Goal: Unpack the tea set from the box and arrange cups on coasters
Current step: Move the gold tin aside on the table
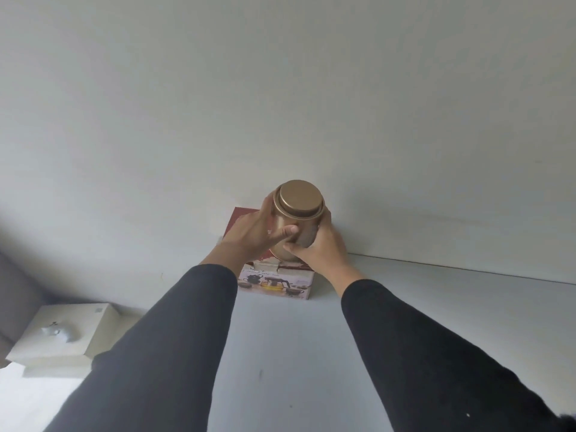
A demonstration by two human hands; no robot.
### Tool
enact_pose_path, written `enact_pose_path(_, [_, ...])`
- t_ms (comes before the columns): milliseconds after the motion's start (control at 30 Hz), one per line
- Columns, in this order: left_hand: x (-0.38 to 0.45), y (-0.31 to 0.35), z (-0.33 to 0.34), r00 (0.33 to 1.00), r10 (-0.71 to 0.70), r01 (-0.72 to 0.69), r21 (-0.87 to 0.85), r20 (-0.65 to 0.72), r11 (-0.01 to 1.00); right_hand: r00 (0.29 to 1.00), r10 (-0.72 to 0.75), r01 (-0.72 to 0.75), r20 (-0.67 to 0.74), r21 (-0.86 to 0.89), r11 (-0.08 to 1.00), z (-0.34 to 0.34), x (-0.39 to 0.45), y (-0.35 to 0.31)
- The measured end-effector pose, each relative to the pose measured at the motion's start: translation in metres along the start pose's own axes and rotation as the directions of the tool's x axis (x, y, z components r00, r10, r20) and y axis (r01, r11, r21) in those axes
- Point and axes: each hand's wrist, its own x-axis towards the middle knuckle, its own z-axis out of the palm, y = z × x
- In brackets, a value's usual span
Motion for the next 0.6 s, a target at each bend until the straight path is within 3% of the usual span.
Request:
enact_pose_path(300, [0.031,0.115,0.057,0.988,0.126,-0.123,-0.041,0.094,0.992,0.985,0.077,-0.094,-0.154,-0.11,0.989,-0.113,-0.026,0.06])
enact_pose_path(600, [0.068,0.271,0.189,0.958,0.25,-0.245,-0.049,0.142,0.968,0.956,0.187,-0.215,-0.228,-0.106,0.971,-0.261,-0.061,0.196])
